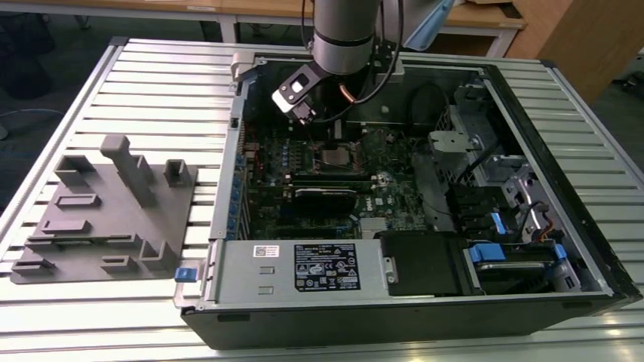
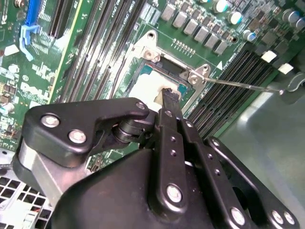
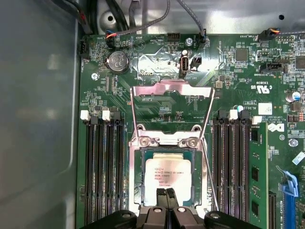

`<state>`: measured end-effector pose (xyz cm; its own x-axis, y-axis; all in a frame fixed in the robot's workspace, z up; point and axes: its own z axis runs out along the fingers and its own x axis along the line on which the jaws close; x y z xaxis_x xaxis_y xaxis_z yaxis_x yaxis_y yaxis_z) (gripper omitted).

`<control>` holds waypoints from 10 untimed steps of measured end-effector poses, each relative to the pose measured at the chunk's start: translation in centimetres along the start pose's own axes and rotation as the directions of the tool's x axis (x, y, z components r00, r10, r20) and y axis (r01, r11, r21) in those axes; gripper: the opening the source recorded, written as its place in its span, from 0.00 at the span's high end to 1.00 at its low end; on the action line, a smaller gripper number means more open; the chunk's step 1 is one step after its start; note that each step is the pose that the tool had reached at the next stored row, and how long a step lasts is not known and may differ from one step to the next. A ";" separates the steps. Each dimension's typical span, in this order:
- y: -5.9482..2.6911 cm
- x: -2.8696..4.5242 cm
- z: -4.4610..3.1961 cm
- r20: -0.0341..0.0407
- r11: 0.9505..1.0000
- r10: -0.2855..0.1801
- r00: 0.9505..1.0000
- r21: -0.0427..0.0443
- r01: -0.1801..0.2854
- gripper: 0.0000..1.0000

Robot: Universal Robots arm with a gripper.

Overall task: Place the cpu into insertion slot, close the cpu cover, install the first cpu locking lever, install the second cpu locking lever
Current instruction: 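Place the cpu into insertion slot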

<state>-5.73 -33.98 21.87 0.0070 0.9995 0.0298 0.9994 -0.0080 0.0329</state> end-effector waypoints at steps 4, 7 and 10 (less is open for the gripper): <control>0.09 0.00 0.01 0.000 1.000 0.000 1.000 0.000 0.000 0.89; 0.47 0.00 0.02 0.000 1.000 0.000 1.000 0.000 0.000 0.89; 0.83 0.01 0.04 0.000 1.000 0.000 1.000 0.001 0.000 0.89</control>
<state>-4.90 -33.98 21.86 0.0070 0.9995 0.0300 0.9994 -0.0079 0.0322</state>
